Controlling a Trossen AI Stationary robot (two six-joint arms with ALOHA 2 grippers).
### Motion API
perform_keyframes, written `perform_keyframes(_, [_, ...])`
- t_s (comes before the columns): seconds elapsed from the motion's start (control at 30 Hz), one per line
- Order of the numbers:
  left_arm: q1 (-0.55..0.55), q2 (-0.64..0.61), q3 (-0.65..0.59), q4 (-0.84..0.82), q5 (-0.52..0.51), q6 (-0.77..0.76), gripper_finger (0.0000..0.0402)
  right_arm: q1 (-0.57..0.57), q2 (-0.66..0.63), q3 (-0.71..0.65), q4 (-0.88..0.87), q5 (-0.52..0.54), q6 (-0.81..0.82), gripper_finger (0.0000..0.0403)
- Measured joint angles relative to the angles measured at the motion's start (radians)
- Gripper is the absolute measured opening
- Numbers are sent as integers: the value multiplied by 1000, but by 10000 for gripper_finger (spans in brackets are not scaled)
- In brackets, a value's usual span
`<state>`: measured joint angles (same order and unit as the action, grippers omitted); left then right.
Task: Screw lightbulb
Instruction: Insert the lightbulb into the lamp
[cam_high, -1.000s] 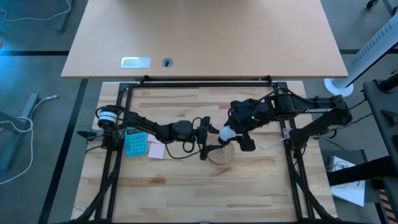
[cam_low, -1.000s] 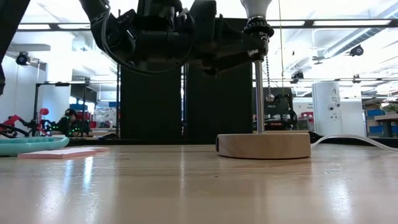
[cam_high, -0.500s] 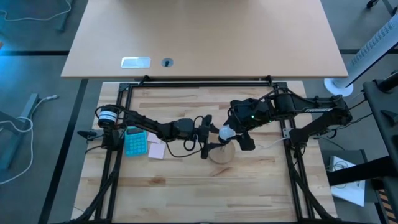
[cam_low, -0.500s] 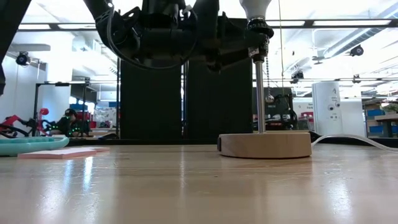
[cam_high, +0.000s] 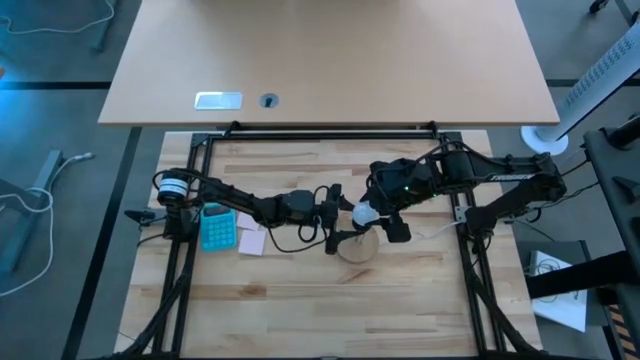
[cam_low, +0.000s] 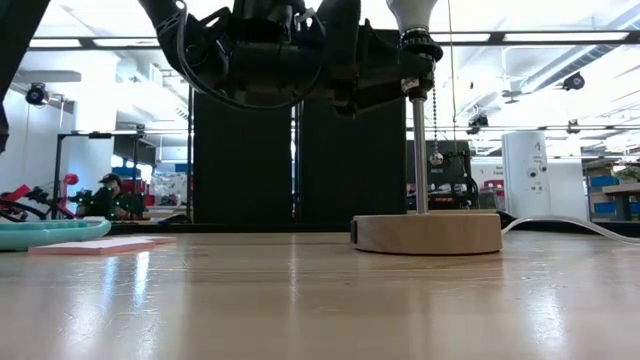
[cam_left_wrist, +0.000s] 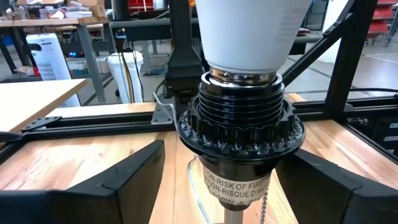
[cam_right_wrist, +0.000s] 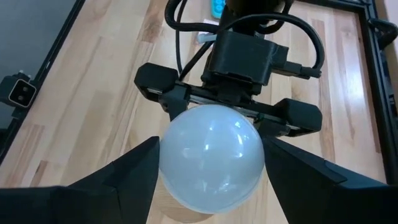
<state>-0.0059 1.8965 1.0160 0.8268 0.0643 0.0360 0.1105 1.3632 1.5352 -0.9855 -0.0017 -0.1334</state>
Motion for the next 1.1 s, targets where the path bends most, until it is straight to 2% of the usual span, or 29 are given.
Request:
perform_keyframes(0.2, [0,3,-7,4,1,-42,287,0,0,0,0,0,-1,278])
perform_keyframes(0.43, [-12,61,10,73,2,-40,287,0,0,0,-3,0,-1,273])
perform_keyframes(0.63, [-13,59,20,74,-5,-36,287,0,0,0,-5,0,-1,276])
perform_keyframes(0.77, [-27,53,20,64,-57,-44,283,0,0,0,-3,1,-1,281])
perform_keyframes(0.93, [-43,53,20,46,-88,-48,256,0,0,0,-4,1,-4,275])
perform_keyframes(1.1, [-47,53,20,54,-96,-57,191,0,0,0,-5,2,-8,272])
